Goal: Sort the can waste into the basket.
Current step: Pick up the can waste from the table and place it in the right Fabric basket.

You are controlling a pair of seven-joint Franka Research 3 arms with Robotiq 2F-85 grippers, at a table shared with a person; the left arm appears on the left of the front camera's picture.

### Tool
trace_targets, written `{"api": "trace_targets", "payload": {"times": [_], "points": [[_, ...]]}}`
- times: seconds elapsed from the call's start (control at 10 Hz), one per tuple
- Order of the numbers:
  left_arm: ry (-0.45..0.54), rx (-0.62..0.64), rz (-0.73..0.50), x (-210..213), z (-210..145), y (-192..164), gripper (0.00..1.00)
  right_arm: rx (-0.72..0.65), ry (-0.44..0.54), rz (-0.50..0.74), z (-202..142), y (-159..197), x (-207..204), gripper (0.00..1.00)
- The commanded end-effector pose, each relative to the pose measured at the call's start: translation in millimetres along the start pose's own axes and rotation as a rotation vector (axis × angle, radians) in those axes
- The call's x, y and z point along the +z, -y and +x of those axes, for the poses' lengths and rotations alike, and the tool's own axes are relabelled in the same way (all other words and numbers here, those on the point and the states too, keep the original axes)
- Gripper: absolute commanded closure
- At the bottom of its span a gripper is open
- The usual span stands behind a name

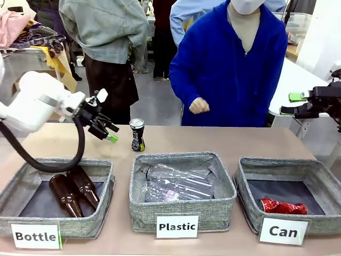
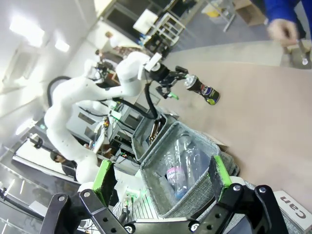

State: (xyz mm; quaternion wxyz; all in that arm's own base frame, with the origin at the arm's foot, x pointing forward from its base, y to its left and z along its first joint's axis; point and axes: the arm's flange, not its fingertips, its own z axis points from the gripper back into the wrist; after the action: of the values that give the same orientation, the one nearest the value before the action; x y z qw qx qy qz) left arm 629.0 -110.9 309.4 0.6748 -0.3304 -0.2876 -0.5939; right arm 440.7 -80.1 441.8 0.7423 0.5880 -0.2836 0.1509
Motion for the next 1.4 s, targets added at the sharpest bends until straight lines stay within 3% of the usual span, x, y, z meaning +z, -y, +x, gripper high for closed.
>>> {"api": "trace_targets", "payload": {"times": [0.0,0.4,1.3], "points": [[0.008,-0.139,0.067,-21,5,-7,0.0,0.024,0.004,-0.013,-1,-1,0,0.0],[0.05,-0.195,0.122,-49,-3,-19,0.0,0.024,0.004,-0.013,-1,-1,0,0.0],[0.226,-0.122,-0.014,-87,13,-23,0.0,0.024,0.004,-0.013,-1,-1,0,0.0]]}}
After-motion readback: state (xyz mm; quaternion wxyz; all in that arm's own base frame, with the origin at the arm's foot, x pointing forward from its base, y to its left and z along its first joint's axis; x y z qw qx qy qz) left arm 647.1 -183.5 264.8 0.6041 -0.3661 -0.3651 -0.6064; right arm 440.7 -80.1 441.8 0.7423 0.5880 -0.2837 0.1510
